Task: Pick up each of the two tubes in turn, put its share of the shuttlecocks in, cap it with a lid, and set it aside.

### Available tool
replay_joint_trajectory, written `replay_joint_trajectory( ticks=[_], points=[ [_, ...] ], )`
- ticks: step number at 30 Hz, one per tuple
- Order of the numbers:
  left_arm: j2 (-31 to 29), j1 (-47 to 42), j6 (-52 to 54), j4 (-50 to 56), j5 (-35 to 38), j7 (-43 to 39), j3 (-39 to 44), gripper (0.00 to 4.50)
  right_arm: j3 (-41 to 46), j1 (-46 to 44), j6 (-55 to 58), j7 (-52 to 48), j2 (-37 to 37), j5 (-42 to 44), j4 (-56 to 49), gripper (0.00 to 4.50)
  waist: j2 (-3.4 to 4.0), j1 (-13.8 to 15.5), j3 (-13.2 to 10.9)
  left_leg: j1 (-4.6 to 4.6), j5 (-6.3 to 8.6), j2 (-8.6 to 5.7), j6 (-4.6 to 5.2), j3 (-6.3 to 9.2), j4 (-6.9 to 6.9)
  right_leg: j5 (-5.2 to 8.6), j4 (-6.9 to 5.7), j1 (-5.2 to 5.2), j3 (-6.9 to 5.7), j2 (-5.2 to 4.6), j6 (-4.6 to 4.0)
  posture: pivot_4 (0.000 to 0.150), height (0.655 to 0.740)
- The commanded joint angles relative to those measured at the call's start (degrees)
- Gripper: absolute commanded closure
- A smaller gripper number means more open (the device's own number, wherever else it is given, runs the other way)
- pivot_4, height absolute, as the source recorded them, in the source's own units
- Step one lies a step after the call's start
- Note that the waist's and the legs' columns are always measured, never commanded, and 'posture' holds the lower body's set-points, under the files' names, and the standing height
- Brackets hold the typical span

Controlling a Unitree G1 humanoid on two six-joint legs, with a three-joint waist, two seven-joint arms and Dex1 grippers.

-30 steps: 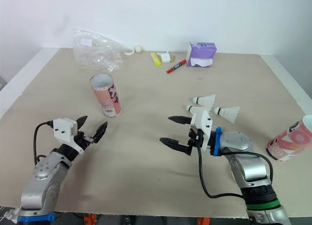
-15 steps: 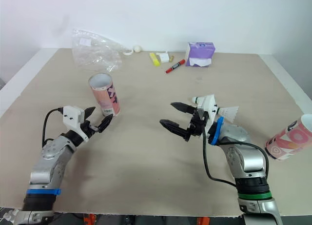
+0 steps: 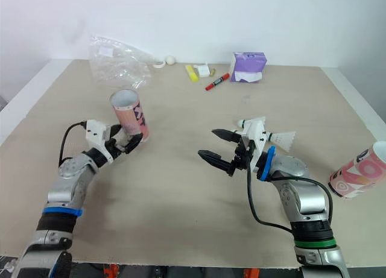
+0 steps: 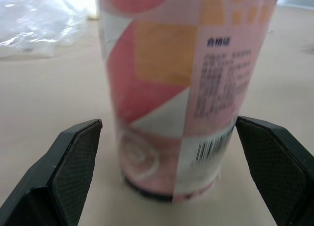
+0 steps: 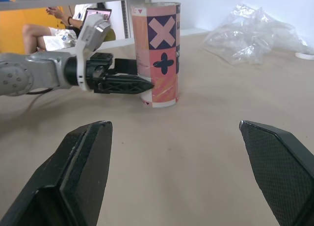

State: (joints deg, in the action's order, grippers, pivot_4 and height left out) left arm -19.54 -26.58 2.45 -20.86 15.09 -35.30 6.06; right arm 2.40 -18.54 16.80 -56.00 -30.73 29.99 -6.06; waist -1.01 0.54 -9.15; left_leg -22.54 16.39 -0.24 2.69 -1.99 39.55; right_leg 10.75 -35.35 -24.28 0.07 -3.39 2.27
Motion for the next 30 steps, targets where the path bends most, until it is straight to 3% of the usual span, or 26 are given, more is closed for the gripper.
replay_joint_trajectory(
  ticks=[1, 17, 30],
  points=[
    [-0.35, -3.34, -2.86, -3.67, -0.71, -1.37, -0.05, 0.00, 0.49, -0.05, -1.07, -0.07, -0.29, -0.10, -2.70, 0.06, 0.00, 0.00, 0.00, 0.00, 0.00, 0.00, 0.00, 0.00, 0.00, 0.00, 0.00, 0.00, -0.01, 0.00, 0.00, 0.150, 0.7400],
    [0.93, -12.23, -12.78, -21.74, -4.39, -6.43, -1.92, 0.00, 0.51, 1.34, -0.57, 0.21, -0.72, -0.79, -4.89, 0.06, 0.00, 0.00, 0.00, -0.01, 0.00, -0.02, 0.01, 0.00, 0.01, -0.04, -0.05, -0.01, -0.01, 0.01, 0.08, 0.150, 0.7400],
    [1.43, -13.84, -16.18, -26.44, -4.49, -6.76, -1.10, 0.00, 0.28, 1.88, -0.41, 0.25, -0.62, -1.24, -5.45, 0.06, -0.01, -0.01, 0.00, -0.01, 0.01, -0.02, 0.01, 0.01, 0.01, -0.06, -0.06, -0.01, -0.01, 0.01, 0.11, 0.150, 0.7400]
  ],
)
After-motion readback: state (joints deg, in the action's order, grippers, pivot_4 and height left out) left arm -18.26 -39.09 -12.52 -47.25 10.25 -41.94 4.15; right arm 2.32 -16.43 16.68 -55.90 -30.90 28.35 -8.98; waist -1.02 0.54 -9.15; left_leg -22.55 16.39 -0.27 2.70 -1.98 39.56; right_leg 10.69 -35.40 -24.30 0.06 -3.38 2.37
